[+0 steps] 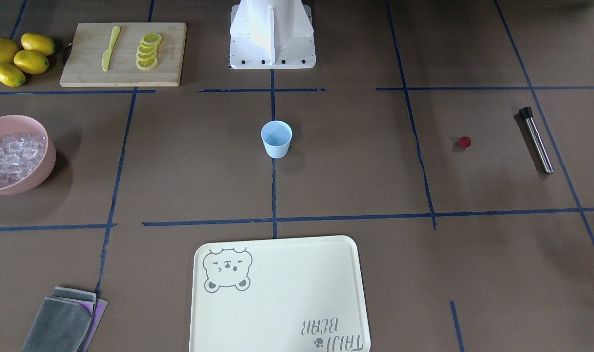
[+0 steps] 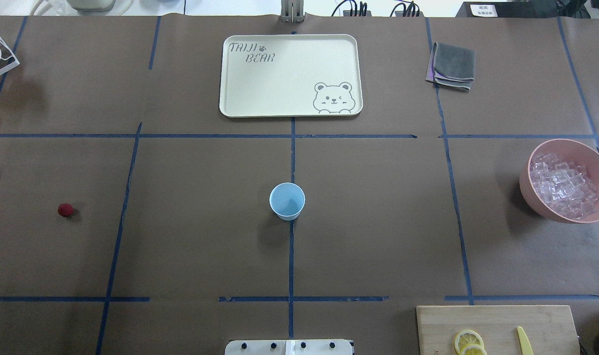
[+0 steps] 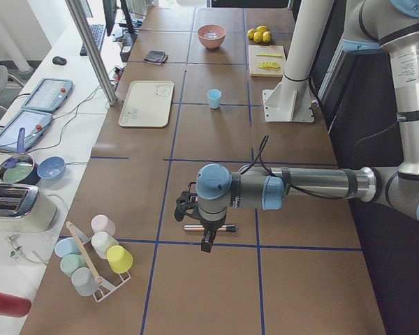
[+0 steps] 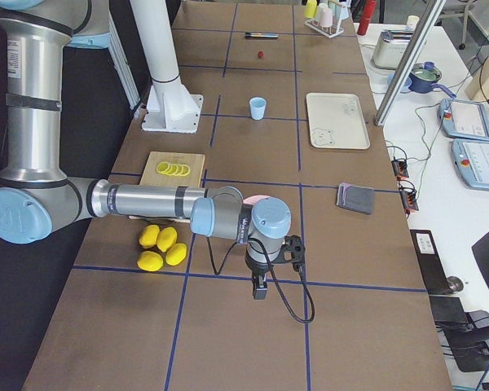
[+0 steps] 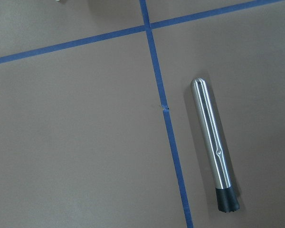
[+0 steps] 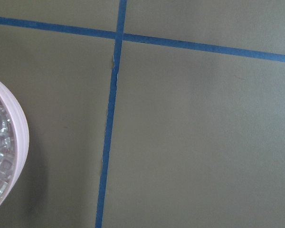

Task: Mash ice and strawberries in cup
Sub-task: 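Move the right gripper over the pink bowl of ice cubes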

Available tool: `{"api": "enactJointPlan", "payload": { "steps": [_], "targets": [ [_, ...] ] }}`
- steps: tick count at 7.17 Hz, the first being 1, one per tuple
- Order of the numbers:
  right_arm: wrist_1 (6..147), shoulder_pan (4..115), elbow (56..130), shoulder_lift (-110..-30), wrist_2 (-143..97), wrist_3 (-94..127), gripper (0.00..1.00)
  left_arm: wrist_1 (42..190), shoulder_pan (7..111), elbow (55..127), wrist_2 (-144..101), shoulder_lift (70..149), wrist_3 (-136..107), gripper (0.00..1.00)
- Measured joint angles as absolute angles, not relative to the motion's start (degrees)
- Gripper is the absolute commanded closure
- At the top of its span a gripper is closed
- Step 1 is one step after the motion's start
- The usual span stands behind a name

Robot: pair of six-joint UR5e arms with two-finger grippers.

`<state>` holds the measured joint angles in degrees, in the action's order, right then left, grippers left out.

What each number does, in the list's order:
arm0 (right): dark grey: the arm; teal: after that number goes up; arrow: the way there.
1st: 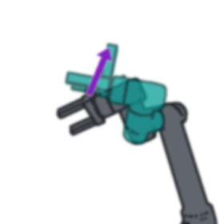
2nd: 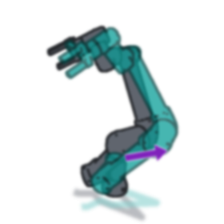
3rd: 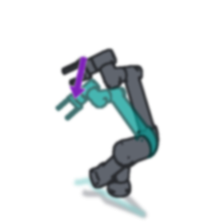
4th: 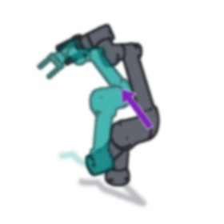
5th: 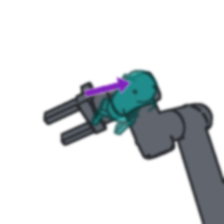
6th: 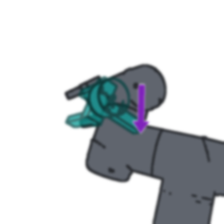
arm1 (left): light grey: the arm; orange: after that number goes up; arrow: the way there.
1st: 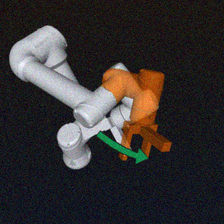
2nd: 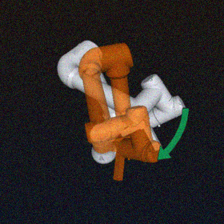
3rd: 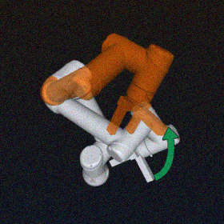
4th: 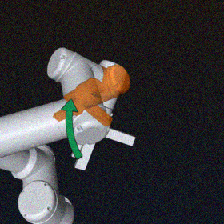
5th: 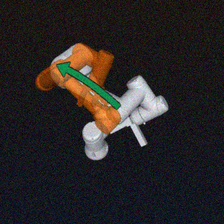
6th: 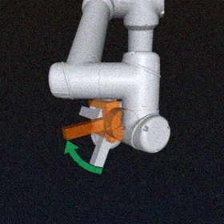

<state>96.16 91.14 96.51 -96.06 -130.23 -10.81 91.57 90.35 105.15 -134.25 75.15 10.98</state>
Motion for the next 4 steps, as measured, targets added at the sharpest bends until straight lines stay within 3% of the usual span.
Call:
{"api": "enactJointPlan", "payload": {
  "steps": [4],
  "targets": [
    [96.2,90.7,99.0,-96.0,-130.3,-10.7,0.0,91.8,90.4,104.5,-134.3,75.1,11.0,0.0]
  ]
}}
